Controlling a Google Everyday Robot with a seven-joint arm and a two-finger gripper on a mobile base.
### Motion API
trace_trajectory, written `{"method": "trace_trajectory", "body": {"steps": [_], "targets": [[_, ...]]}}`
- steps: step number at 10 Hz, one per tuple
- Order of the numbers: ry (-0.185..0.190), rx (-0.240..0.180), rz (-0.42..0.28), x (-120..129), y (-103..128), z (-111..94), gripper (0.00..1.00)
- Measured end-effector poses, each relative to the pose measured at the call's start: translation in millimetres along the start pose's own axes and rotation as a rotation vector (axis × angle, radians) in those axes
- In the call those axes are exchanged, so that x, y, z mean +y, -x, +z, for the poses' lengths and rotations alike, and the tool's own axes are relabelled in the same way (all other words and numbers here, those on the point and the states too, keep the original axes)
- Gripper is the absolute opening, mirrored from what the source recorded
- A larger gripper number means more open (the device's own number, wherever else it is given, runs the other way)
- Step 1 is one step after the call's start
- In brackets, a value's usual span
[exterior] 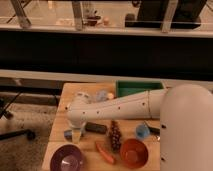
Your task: Place sponge in table surface
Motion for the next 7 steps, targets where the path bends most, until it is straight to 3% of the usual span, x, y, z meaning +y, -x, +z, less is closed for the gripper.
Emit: {"method": "trace_trajectory", "body": {"steps": [3,4,6,7], "targets": [[-0.005,0.0,0.0,-1.3,-1.6,-1.7,0.78],[-0.006,0.0,0.002,-1.7,-2.4,-2.0,0.73],[-0.01,0.0,0.005,-2.5,-5.0,-3.1,0.52],[-0.012,0.001,0.006,-2.7,-6.0,-4.0,0.47]]}}
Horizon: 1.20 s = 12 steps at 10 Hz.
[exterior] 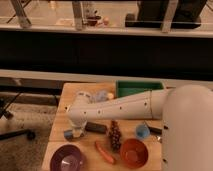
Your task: Place sponge in table surface
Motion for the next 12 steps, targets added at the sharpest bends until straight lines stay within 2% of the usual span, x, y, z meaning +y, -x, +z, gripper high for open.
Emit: {"method": "trace_trajectory", "body": {"steps": [5,9,12], "targets": [[-0.021,-0.002,0.011,-3,-7,-14,0.46],[-0.054,-0.01,0.021,-8,-22,-50,0.46],[-0.062,-0.032,0.02,-5,-35,-79,0.46]]}}
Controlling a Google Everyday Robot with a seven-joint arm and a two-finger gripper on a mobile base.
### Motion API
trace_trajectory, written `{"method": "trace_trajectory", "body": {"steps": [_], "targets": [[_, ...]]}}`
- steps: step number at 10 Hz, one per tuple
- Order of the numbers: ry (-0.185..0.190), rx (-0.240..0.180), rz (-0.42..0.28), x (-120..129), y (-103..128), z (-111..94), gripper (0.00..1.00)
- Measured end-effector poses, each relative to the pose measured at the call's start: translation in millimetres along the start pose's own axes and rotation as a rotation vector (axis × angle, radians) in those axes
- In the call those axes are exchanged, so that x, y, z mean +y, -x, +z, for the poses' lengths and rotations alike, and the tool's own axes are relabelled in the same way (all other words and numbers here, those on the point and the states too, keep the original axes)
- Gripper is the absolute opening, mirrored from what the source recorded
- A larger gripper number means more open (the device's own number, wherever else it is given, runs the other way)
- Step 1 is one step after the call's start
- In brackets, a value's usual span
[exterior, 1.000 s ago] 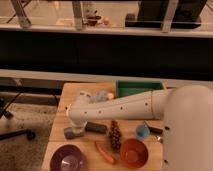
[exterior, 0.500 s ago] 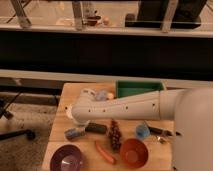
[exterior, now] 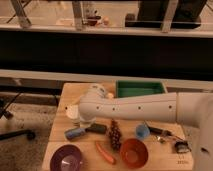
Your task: Place sponge in table surface
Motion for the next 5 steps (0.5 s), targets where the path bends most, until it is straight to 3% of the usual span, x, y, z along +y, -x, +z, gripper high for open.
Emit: {"method": "trace_trajectory", "body": {"steps": [3,5], "targets": [[0.019,-0.043,-0.002,4,-14,-33,0.46],[0.034,-0.057,-0.013,8,-13,-39,0.46]]}}
